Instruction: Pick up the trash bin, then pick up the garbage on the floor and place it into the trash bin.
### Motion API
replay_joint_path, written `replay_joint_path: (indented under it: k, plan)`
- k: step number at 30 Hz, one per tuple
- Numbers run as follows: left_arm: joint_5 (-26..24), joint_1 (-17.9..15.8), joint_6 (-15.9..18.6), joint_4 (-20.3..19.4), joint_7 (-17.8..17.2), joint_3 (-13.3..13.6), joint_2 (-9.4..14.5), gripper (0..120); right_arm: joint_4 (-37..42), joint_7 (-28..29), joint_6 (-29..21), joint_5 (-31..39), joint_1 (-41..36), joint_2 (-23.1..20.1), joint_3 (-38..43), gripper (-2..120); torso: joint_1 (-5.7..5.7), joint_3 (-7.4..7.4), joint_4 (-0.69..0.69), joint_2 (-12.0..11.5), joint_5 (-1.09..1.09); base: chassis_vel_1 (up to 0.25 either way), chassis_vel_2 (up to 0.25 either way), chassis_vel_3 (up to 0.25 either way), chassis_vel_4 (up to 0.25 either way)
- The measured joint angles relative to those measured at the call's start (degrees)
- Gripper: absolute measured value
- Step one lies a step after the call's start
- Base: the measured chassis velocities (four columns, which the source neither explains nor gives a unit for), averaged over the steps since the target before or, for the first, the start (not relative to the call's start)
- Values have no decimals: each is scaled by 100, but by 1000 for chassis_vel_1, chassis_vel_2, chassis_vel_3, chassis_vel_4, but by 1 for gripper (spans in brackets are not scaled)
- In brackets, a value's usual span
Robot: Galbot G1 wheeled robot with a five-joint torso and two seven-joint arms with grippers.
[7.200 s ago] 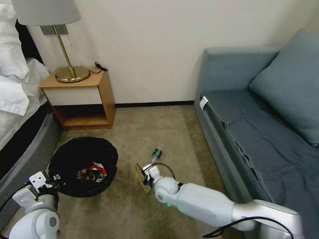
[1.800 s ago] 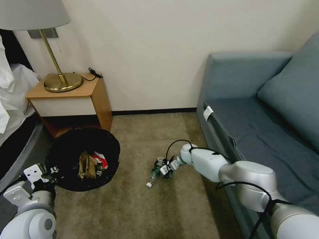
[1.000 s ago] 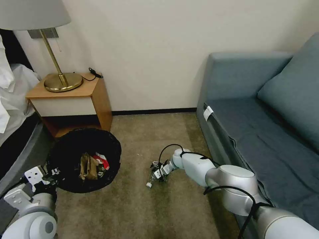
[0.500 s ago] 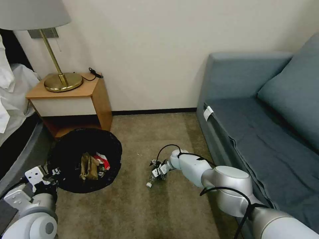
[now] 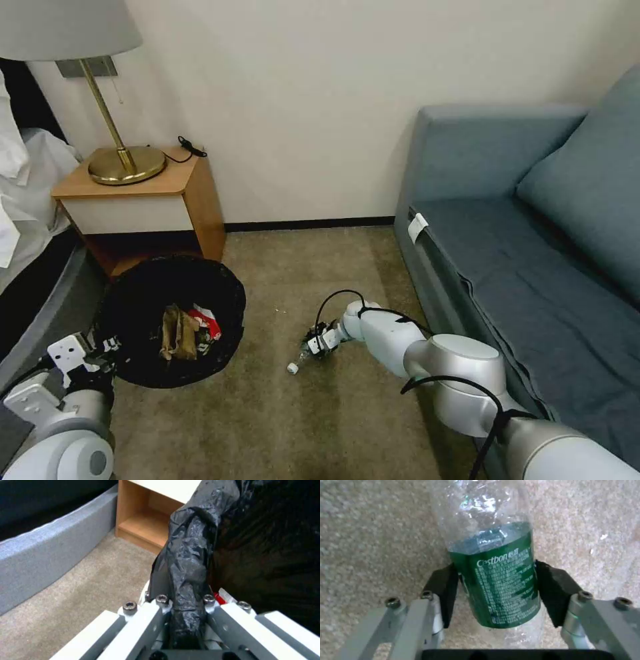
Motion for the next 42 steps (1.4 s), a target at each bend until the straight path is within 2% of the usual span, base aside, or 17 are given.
replay_joint_path:
  k: [6, 10, 14, 20, 24, 26, 27, 31, 32, 36, 37, 41, 42]
  plan:
    - [5, 3, -12, 23, 4, -2, 2, 2, -9, -10, 0, 32, -41, -2, -11, 58, 0, 0, 0, 0, 0, 0, 0, 0, 0]
    - [8, 2, -13, 28, 4, 3, 2, 2, -10, -20, -1, 47, -64, 4, -11, 56, 0, -1, -1, 0, 0, 0, 0, 0, 0]
    - [21, 6, -23, 31, 6, 25, 2, 2, -11, -68, -1, 76, -86, 7, -15, 43, 0, -1, -2, 1, -2, 0, 0, 0, 0]
    - [40, 6, -32, 31, 8, 36, 2, 2, 10, -105, 23, 85, -84, -18, -5, 30, 0, -1, 0, 0, 1, 0, 0, 0, 0]
    - [44, -2, -32, 49, 6, 36, 2, 2, 249, -268, 108, 245, -57, -237, 18, 22, 0, 0, 2, 0, 2, 0, 0, 0, 0]
    - [48, -5, -28, 71, 4, 41, 2, 2, 627, -361, 57, 547, 7, -530, -44, 17, 0, 1, 1, -1, 2, 0, 0, 0, 0]
    - [48, -5, -28, 71, 4, 41, 2, 2, 627, -361, 57, 547, 7, -530, -44, 17, 0, 1, 1, -1, 2, 0, 0, 0, 0]
    - [39, -29, -1, 150, -9, 93, 2, 2, 1652, -388, -140, 1448, 268, -1141, -80, 16, 0, 2, -1, -2, 0, 0, 0, 0, 0]
    - [39, -29, -1, 150, -9, 93, 2, 2, 1652, -388, -140, 1448, 268, -1141, -80, 16, 0, 2, -1, -2, 0, 0, 0, 0, 0]
    - [103, -37, 2, 362, -30, 150, 19, 2, 3085, -294, -376, 2152, 564, -1820, 338, 16, 0, 2, 2, -2, 0, 0, 0, 0, 0]
    - [103, -37, 2, 362, -30, 150, 19, 2, 3085, -294, -376, 2152, 564, -1820, 338, 16, 0, 2, 2, -2, 0, 0, 0, 0, 0]
    - [185, -22, 2, 558, -35, 247, 80, 2, 4850, -142, -1008, 3106, 898, -2758, 714, 16, 1, 3, 3, -2, 5, 0, 0, 0, 0]
    - [185, -22, 2, 558, -35, 247, 80, 2, 4850, -142, -1008, 3106, 898, -2758, 714, 16, 1, 3, 3, -2, 5, 0, 0, 0, 0]
